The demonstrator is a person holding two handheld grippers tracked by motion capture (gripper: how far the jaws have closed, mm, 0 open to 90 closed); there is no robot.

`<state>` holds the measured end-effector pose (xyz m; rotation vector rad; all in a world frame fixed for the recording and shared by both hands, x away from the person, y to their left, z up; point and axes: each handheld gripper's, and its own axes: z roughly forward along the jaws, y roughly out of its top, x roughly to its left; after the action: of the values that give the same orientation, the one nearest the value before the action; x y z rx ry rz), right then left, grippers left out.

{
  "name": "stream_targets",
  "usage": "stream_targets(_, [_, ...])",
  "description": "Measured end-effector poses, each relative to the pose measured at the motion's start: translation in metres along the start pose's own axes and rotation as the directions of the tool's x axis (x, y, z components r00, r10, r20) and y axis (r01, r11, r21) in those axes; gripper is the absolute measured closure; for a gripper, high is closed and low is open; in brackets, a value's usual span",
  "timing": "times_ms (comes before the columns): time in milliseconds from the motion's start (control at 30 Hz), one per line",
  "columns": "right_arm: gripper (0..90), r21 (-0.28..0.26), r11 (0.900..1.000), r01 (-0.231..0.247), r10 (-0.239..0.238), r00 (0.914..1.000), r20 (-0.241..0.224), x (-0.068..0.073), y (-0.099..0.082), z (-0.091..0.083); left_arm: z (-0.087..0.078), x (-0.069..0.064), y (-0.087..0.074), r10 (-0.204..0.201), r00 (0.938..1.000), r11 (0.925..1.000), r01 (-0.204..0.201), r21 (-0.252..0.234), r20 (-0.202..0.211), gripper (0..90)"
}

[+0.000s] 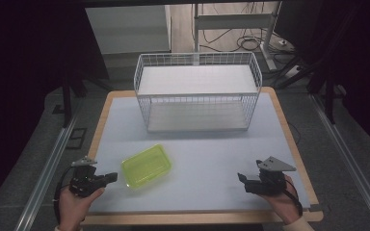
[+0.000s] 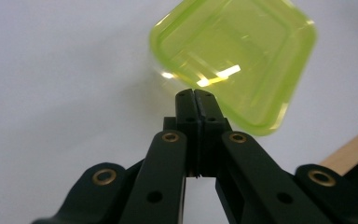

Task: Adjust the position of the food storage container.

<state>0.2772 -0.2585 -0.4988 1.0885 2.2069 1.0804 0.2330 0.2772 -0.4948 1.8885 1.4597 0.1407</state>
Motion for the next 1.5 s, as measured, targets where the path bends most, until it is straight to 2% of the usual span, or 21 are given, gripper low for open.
stream_targets(133, [16.4,0.001,1.0000,0.000,0.000,1.0000,-0.001,0.000,0.000,0.000,0.016,0.010,-0.002,-0.032,0.9995,0.9988,0.032,0.036,-0.002,90.0])
stream_targets(267, [16.5,0.001,1.0000,-0.001,0.001,1.0000,0.000,0.000,0.000,0.001,0.027,0.015,-0.002,-0.056,0.9984,0.9975,0.055,0.045,0.013,90.0])
stream_targets(533, [16.4,0.002,1.0000,0.002,-0.002,1.0000,0.001,0.000,0.000,0.001,0.040,0.014,0.008,-0.057,0.9982,0.9971,0.056,0.051,0.018,90.0])
stream_targets(933, [16.4,0.005,1.0000,0.000,0.000,1.0000,0.000,0.000,0.000,0.002,0.051,0.018,0.016,-0.067,0.9974,0.9960,0.065,0.061,0.025,90.0])
stream_targets(1233, [16.4,0.006,1.0000,0.000,0.000,1.0000,0.000,0.000,-0.001,0.002,0.063,0.011,0.031,-0.054,0.9980,0.9963,0.051,0.069,0.034,90.0])
stream_targets(1500, [16.5,0.002,1.0000,-0.004,0.004,1.0000,0.001,-0.001,0.000,0.001,0.079,-0.005,0.046,-0.017,0.9987,0.9963,0.013,0.085,0.047,90.0])
